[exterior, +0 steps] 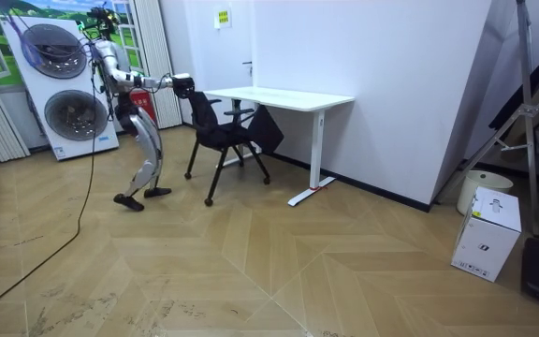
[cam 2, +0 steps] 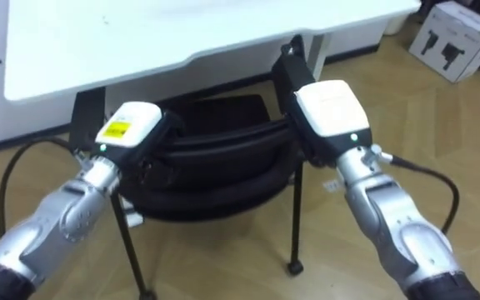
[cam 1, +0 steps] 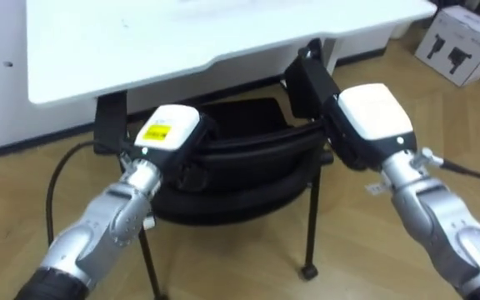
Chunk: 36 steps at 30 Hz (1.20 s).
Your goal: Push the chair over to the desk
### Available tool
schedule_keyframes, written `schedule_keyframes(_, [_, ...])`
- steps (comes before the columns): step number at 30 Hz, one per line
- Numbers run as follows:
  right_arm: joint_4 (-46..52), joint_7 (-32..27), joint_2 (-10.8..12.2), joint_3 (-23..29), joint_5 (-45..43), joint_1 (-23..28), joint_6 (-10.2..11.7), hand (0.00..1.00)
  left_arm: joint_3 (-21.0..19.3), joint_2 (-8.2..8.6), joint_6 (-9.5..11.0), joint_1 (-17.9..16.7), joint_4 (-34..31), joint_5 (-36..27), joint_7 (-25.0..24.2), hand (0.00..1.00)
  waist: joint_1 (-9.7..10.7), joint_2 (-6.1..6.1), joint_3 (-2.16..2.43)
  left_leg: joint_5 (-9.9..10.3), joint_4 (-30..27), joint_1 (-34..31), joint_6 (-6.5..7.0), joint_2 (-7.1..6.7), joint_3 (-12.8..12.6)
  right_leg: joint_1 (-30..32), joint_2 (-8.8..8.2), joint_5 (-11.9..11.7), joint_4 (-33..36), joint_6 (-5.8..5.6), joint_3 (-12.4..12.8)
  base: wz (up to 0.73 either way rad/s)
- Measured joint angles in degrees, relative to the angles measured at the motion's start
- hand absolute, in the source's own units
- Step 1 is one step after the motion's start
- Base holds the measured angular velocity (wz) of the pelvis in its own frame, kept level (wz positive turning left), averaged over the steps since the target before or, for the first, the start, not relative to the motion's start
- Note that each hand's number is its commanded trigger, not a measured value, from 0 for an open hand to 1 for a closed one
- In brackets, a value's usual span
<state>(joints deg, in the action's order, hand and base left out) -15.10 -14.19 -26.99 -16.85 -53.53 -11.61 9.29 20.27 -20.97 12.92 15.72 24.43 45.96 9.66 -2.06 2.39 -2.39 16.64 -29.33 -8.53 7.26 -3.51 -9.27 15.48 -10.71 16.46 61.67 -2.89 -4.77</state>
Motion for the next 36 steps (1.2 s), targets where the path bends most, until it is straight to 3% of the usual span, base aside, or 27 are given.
schedule_keyframes(2, [0.0, 0.0, 0.0, -0.1, 0.2, 0.5, 0.1, 1.00, 0.0, -0.31, 0.9, 0.0, 0.7, -0.1, -0.1, 1.00, -0.1, -0.35, -0.11, 1.0, 0.6, 1.5, -0.32, 0.28, 0.8, 3.6, 1.17, 0.3, -3.3, 0.08, 0.3, 0.05])
schedule_keyframes(5, [1.1, -0.1, 0.0, 0.1, 0.7, 2.5, 0.7, 1.00, 0.0, -1.48, 2.7, -0.5, 0.9, 0.1, 0.2, 1.00, 0.2, -0.16, 0.08, 2.4, 1.2, 3.4, -1.31, 1.38, 2.4, 7.2, 4.79, -1.2, -18.5, 0.15, 0.3, 0.27])
schedule_keyframes(7, [1.4, -0.1, -0.1, 0.2, 0.9, 3.7, 2.1, 1.00, 0.0, -2.36, 3.8, -1.1, 0.9, 0.1, 0.2, 1.00, 1.8, 0.33, 0.54, 4.0, 0.7, 4.9, -2.78, 1.73, 5.9, 6.6, 7.50, -6.7, -34.5, 0.51, 1.6, 0.67])
schedule_keyframes(8, [1.2, 0.0, -0.1, 0.1, 1.1, 3.7, 2.7, 1.00, 0.1, -2.55, 4.0, -1.2, 1.0, 0.0, 0.2, 1.00, 2.4, 0.48, 0.55, 4.6, 0.3, 5.2, -3.23, 1.74, 7.2, 5.7, 7.83, -9.1, -37.3, 0.90, 1.7, 0.97])
schedule_keyframes(9, [0.8, 0.1, -0.3, 0.2, 1.5, 4.1, 3.4, 1.00, 0.1, -2.55, 3.8, -1.5, 1.3, 0.2, 0.2, 1.00, 3.6, 0.66, 1.05, 5.8, -0.6, 5.9, -4.40, 2.00, 9.7, 4.0, 8.96, -12.0, -37.9, 1.91, 2.2, 0.89])
schedule_keyframes(11, [0.6, 0.1, -0.2, 0.4, 1.7, 4.3, 3.4, 1.00, 0.0, -1.92, 3.3, -1.5, 1.4, 1.1, 0.2, 1.00, 3.7, 0.26, 1.40, 6.8, -0.3, 7.6, -5.94, 2.97, 11.1, 2.4, 11.37, -12.6, -37.7, 2.90, 2.6, 0.46])
schedule_keyframes(12, [0.4, 0.4, -0.2, 0.7, 1.8, 3.7, 3.4, 1.00, -0.3, -1.76, 3.5, -1.4, 1.3, 1.1, 0.4, 1.00, 3.3, 0.13, 1.44, 7.2, 0.5, 8.6, -6.77, 3.73, 11.3, 2.0, 12.29, -13.5, -37.5, 4.36, 2.5, 0.06])
schedule_keyframes(13, [0.5, 1.2, -0.2, 0.8, 1.8, 2.8, 3.2, 1.00, -0.9, -1.46, 3.7, -1.4, 1.3, 1.4, 0.9, 1.00, 3.2, -0.29, 1.40, 7.8, 0.9, 9.0, -7.49, 4.47, 11.9, 2.0, 12.99, -13.4, -36.6, 5.92, 2.1, 0.07])
schedule_keyframes(17, [1.9, 3.9, 0.0, 1.0, 1.5, 1.4, 1.8, 1.00, -1.7, -1.24, 3.4, -0.4, 0.9, 1.9, 0.8, 1.00, 3.2, -0.87, 1.53, 9.2, 1.3, 10.3, -9.42, 7.32, 13.4, 1.8, 14.96, -9.2, -33.9, 8.14, -0.3, 0.20])
schedule_keyframes(19, [4.4, 5.0, -0.3, 0.5, 1.4, 3.3, 2.6, 1.00, -2.2, -2.76, 3.9, -1.1, 1.0, 1.6, 0.0, 1.00, 3.1, -0.88, 1.38, 8.6, -5.9, 9.4, -10.25, 9.12, 12.9, -0.5, 15.74, -6.8, -32.6, 9.56, -2.1, 0.14])
schedule_keyframes(21, [4.4, 5.3, -0.1, -0.1, 1.4, 4.3, 3.1, 1.00, -2.3, -3.26, 4.3, -1.3, 2.0, 1.9, -0.4, 1.00, 3.3, -0.66, 1.13, 7.2, -13.1, 8.1, -11.34, 10.72, 12.1, -2.9, 15.87, -4.5, -31.3, 10.64, -4.0, 0.28])
schedule_keyframes(22, [4.8, 5.6, -0.2, 0.2, 1.5, 4.8, 3.7, 1.00, -2.3, -3.39, 4.6, -1.3, 2.0, 2.0, -0.5, 1.00, 3.9, -0.49, 1.04, 5.6, -18.3, 5.9, -11.22, 11.89, 11.0, -3.5, 15.78, -3.1, -30.4, 11.21, -5.4, 0.47])
schedule_keyframes(24, [5.5, 4.9, -0.5, 0.5, 1.5, 6.3, 4.5, 1.00, -2.3, -3.70, 4.9, -1.3, 1.9, 2.0, -0.5, 1.00, 4.4, 0.26, 1.00, 2.6, -22.8, 3.3, -11.22, 13.09, 10.1, -4.1, 15.58, -2.1, -30.1, 11.83, -6.8, 0.45])
schedule_keyframes(25, [5.6, 4.3, -0.6, 0.5, 1.6, 6.9, 5.0, 1.00, -2.3, -3.93, 5.0, -1.4, 2.0, 2.0, -0.6, 1.00, 4.5, 0.76, 1.01, 1.5, -23.4, 3.0, -11.33, 13.33, 9.9, -4.7, 15.33, -1.9, -30.1, 11.89, -7.5, 0.35])
schedule_keyframes(27, [6.1, 4.0, -1.2, 0.6, 2.1, 7.5, 5.5, 1.00, -2.3, -4.08, 5.2, -1.4, 1.9, 2.1, -0.4, 1.00, 5.2, 0.88, 0.98, 1.1, -23.1, 2.4, -11.53, 13.86, 9.8, -5.1, 15.06, -1.8, -30.9, 12.28, -8.8, 0.39])
schedule_keyframes(30, [7.5, 4.3, -2.2, 0.7, 2.5, 8.3, 5.6, 1.00, -2.3, -3.34, 4.8, -1.0, 1.9, 3.7, 0.1, 1.00, 6.1, 1.98, 1.36, 1.1, -17.7, 2.2, -11.75, 13.63, 9.0, -5.1, 13.58, -2.8, -33.4, 12.58, -10.8, 0.43])
schedule_keyframes(32, [8.1, 4.4, -2.4, 0.8, 2.4, 8.3, 5.4, 1.00, -2.3, -3.04, 4.3, -0.6, 1.9, 3.8, -0.1, 1.00, 6.4, 2.09, 1.41, 1.1, -12.5, 2.5, -11.81, 13.41, 7.9, -5.1, 13.29, -4.2, -35.8, 12.84, -11.0, 0.23])
schedule_keyframes(34, [8.4, 4.4, -2.6, 0.7, 2.5, 8.2, 4.9, 1.00, -2.2, -2.76, 4.0, -0.6, 1.9, 3.9, 0.0, 1.00, 6.3, 2.07, 1.41, 1.1, -2.7, 2.6, -11.84, 11.24, 7.8, -5.3, 12.73, -6.1, -38.7, 12.66, -11.3, 0.02])
schedule_keyframes(35, [8.3, 4.4, -2.6, 0.7, 2.5, 8.2, 4.9, 1.00, -2.1, -2.65, 3.9, -0.8, 1.9, 3.9, 0.0, 1.00, 6.2, 1.96, 1.41, 0.9, -0.4, 2.4, -11.77, 10.56, 8.0, -5.5, 12.70, -6.5, -39.3, 12.54, -11.4, -0.17])
schedule_keyframes(36, [8.3, 4.5, -2.6, 0.7, 2.4, 8.2, 4.5, 1.00, -2.1, -2.25, 3.9, -1.0, 1.9, 3.9, 0.1, 1.00, 5.3, 1.65, 1.41, -0.9, 3.0, 2.0, -12.00, 9.46, 8.3, -5.7, 12.34, -6.8, -39.9, 12.27, -12.3, -0.45])
